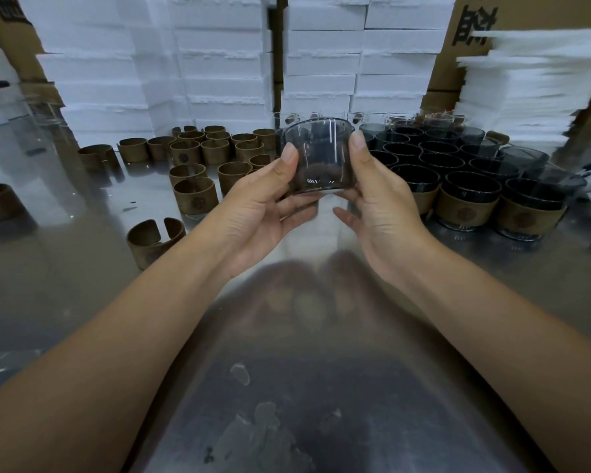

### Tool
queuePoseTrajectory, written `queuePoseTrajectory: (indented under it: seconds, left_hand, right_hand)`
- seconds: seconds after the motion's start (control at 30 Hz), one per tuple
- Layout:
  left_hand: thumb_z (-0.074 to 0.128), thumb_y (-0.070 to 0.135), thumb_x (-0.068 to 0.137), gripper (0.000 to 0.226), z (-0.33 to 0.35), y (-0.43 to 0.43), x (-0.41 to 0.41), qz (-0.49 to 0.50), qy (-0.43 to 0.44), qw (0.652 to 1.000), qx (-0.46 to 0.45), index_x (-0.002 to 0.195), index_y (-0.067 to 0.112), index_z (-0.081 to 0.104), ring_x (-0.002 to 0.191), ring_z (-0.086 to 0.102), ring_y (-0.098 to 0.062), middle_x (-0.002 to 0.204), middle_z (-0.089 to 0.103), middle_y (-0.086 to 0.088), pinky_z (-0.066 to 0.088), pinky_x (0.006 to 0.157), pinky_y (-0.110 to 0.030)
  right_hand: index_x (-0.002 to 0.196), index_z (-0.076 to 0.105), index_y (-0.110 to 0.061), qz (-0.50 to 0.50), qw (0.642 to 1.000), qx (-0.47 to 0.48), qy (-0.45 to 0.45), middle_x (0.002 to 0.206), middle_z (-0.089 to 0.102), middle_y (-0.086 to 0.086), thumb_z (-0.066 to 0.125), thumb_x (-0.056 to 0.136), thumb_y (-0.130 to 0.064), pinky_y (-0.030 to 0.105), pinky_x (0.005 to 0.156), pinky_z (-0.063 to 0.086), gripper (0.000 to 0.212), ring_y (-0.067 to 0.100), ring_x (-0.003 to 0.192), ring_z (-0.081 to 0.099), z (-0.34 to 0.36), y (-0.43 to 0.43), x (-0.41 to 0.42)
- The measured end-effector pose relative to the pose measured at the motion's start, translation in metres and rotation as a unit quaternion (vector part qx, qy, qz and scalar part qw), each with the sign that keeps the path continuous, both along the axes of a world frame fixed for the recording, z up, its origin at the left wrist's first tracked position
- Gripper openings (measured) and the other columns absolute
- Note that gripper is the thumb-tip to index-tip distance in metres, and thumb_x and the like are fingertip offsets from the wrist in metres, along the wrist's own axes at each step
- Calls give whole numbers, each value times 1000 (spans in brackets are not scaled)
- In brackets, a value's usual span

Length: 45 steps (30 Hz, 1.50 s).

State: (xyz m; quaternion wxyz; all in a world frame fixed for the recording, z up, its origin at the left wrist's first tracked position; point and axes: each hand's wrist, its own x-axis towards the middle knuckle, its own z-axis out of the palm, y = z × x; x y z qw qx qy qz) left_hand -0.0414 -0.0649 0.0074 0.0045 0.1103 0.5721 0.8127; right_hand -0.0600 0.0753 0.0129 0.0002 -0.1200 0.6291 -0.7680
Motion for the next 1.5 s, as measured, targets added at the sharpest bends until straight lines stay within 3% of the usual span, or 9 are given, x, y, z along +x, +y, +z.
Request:
queuePoseTrajectory:
  seconds: [0.13,0.27,0.4,0.57,0.73,1.0,1.2,1.37,1.5]
  left_hand:
    - [56,50,75,46,-1,-1,-1,-1,-2,1000,-8,109,21,66,107,66,-18,111,71,-3,53,92,-30]
    - [61,50,71,44,-2,-1,-2,78,-9,995,-62,103,22,68,96,70,-13,104,73,0,53,74,-21]
    - [61,41,79,34,-1,3,0,86,-19,994,-63,104,18,66,86,70,-10,97,74,0,54,69,-20]
    - [65,41,70,50,-1,8,2,88,-1,993,-72,110,11,64,99,66,-18,113,69,-11,55,84,-27]
    - [63,40,71,66,1,6,3,76,-13,996,-50,124,0,59,108,65,-26,117,67,-16,54,89,-27]
    - [58,42,74,54,2,4,3,45,-20,999,-16,117,9,63,108,66,-26,116,68,-14,54,90,-28]
    - [60,45,72,52,1,4,1,50,-18,998,-24,112,12,65,102,68,-22,110,71,-11,56,81,-24]
    - [65,47,69,53,-2,3,1,99,-7,993,-71,111,15,67,91,71,-14,101,74,-2,53,69,-18]
    - [63,48,70,50,0,3,2,88,-4,993,-83,109,18,67,94,70,-13,102,73,-1,53,70,-18]
  right_hand:
    - [78,72,-30,41,999,16,4,89,75,-13,44,90,-56,22,77,48,41,-3,85,67,-2,-2,3]
    - [89,70,-29,25,999,33,14,98,74,-10,43,93,-52,24,85,46,36,2,97,65,-3,1,1]
    - [102,69,-22,-19,999,32,31,94,73,-11,54,92,-44,15,79,46,29,-4,86,66,-4,-1,2]
    - [100,62,-28,-14,997,48,64,74,69,-27,62,88,-39,16,76,46,17,-14,78,63,-6,-3,3]
    - [85,72,-26,37,997,25,61,80,73,-12,65,86,-37,13,66,48,13,-5,78,67,-5,2,2]
    - [92,72,-30,105,994,-28,-26,92,73,-9,63,67,-53,26,81,46,36,4,85,65,-2,11,-6]
    - [101,69,-30,90,995,-23,-30,92,72,-11,62,67,-54,27,83,45,42,2,82,65,-2,11,-5]
    - [125,57,-26,48,998,-31,-30,110,70,-2,62,86,-40,31,89,49,42,9,89,68,-2,7,-3]
    - [121,56,-26,18,1000,-7,-21,95,72,-8,67,82,-40,32,90,51,43,10,96,68,-1,4,-2]
